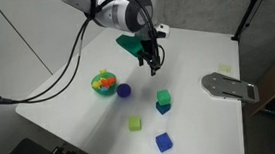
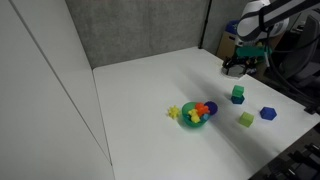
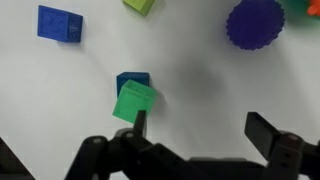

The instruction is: Remove the dark green toy block from the top of the blue toy block

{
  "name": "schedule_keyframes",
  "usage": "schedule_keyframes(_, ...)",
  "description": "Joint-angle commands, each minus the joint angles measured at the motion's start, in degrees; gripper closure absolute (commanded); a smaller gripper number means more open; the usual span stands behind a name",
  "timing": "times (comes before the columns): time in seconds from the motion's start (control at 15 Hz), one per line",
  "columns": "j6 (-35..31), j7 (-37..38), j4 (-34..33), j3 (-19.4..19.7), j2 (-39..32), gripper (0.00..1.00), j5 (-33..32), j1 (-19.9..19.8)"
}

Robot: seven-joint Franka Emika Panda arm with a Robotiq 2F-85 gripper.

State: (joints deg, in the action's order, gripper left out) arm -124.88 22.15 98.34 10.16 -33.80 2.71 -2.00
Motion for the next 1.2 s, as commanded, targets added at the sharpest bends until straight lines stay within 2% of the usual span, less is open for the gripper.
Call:
schedule_keyframes(0.0,-1.4,2.8,-0.2,1.1,-1.8,0.0,0.2,-1.4)
schedule_keyframes(0.67,-10.8,3.0,0.9,1.7,-6.8,0.0,6.6,-7.2)
schedule_keyframes(1.13,-14.6,4.2,-0.4,2.1,-10.6,0.0,7.0,-6.1)
